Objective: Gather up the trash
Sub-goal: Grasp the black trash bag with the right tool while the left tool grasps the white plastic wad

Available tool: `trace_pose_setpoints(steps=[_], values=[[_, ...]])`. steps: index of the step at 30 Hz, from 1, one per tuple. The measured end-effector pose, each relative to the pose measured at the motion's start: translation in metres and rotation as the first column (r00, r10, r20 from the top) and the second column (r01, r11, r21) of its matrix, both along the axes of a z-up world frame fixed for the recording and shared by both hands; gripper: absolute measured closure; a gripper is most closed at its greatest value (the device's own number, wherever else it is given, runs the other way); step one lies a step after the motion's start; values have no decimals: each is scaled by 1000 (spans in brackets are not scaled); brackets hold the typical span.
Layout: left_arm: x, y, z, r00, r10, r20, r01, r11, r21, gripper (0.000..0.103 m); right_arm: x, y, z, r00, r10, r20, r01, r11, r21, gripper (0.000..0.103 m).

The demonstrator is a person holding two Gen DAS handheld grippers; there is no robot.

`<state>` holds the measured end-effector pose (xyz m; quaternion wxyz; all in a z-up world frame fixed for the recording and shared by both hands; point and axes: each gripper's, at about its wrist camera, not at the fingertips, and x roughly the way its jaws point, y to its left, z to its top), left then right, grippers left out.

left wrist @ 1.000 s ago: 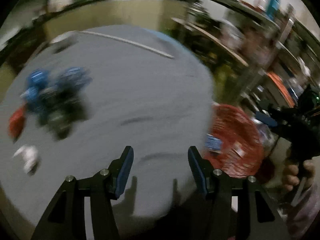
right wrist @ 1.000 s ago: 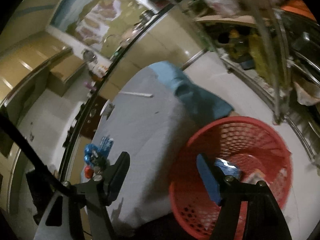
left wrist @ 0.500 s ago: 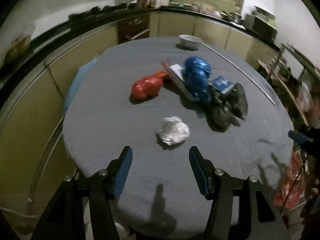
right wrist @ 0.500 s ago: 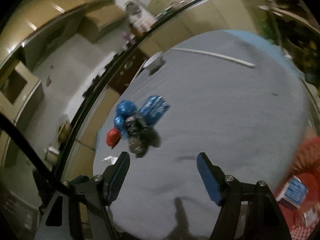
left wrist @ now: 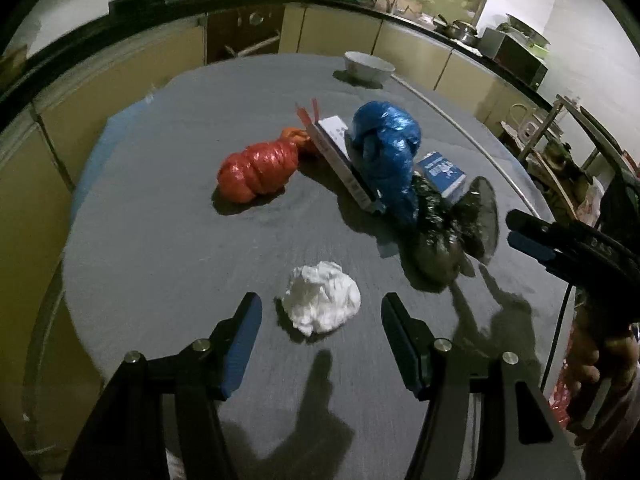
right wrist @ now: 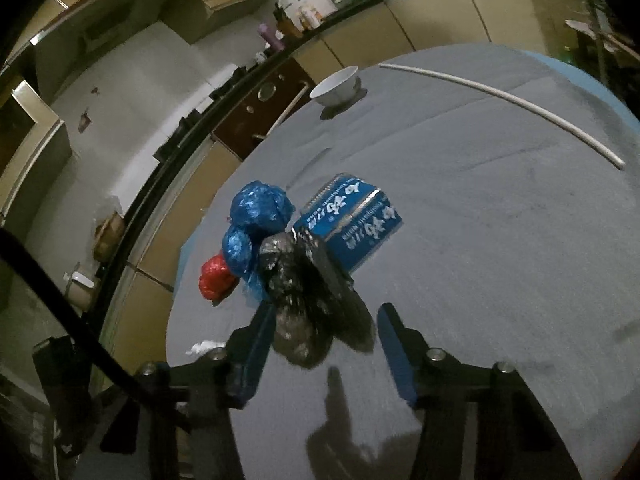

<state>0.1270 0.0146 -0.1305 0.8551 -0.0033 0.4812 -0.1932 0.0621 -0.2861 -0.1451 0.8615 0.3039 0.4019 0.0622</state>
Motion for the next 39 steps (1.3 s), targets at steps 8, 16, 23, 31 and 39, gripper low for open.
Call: trace_pose_setpoints(steps=[8,16,23,31,39], values=[[25,-7,-29,997,5,-77,-7,1000,-28,48,51,10,-38,994,20,-107,-20,1000,7,60],[26,-11,-31,997,-4,-71,2,999,-36,77,31,10,-41,998,4,-55,-2,1000,25,82],[15,-17,-26,998,-13,-65,10,999,-46,80,-6,-8,-17,1000,10,1,-10,996,91,82],[-6,2,-15,999,8,-44,-10,998,-61,80,1,5,-6,999,25,-25,-22,992,125,60],[-19,22,2,1000,21,7,-21,999,-48,80,40,60,-15,994,107,-38,-108,994,-31,26]])
